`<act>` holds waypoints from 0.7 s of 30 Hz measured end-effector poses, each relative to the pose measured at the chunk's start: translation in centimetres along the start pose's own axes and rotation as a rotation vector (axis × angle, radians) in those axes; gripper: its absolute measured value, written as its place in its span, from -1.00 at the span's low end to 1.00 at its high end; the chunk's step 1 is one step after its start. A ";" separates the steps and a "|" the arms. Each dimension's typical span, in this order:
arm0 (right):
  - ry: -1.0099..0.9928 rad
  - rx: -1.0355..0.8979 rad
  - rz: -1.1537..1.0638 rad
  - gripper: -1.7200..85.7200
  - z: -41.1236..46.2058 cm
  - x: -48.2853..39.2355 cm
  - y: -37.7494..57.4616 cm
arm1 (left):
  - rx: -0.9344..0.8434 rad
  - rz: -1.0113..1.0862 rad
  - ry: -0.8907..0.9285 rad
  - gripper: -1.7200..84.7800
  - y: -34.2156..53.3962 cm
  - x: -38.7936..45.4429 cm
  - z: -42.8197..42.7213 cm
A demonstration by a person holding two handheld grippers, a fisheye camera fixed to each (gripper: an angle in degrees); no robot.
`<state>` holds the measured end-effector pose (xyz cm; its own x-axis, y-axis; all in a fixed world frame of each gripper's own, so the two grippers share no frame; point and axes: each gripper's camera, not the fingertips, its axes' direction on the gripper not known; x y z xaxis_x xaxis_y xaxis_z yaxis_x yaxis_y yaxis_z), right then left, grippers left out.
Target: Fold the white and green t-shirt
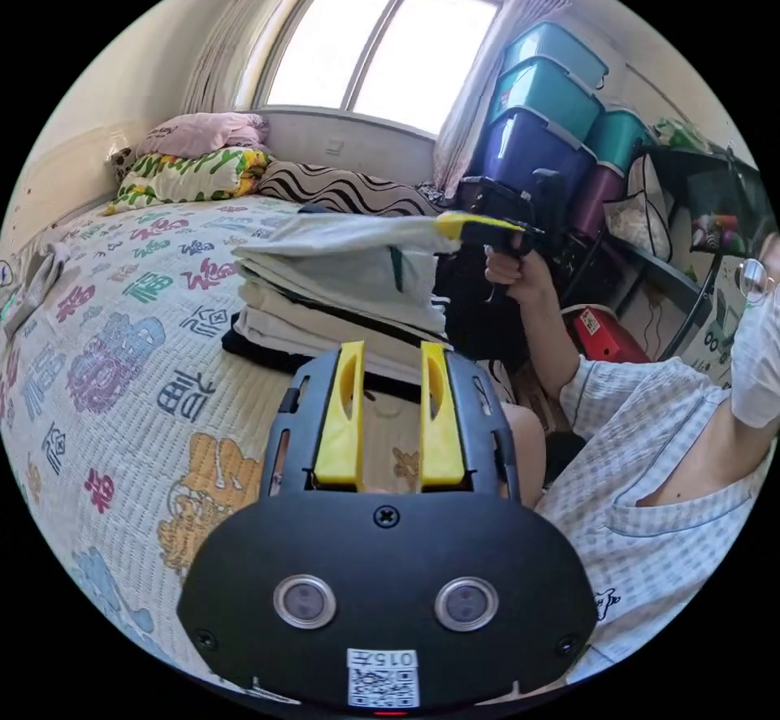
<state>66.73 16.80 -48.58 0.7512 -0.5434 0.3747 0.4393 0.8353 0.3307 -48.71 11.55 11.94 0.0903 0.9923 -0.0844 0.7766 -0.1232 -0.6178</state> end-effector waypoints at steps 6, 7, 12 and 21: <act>-0.329 0.258 -0.155 -0.97 -2.4 -10.4 -1.9 | 0.176 -0.157 -0.053 -0.54 3.8 1.8 0.5; -0.363 0.277 -0.164 -0.97 -2.6 -11.2 -1.9 | 0.189 -0.178 -0.055 -0.55 4.3 1.8 0.4; -0.397 0.386 -0.253 -0.98 -4.7 -16.8 -1.2 | 0.312 -0.141 -0.073 -0.89 9.5 3.6 -5.1; -0.266 0.567 -0.091 -0.98 -5.7 -15.5 3.0 | 0.341 0.007 -0.451 -0.95 16.7 12.4 -21.4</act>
<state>59.22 28.20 -58.37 0.5427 -0.6732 0.5023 0.1113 0.6504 0.7514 -21.29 22.00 17.29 -0.2388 0.8980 -0.3695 0.5249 -0.2008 -0.8272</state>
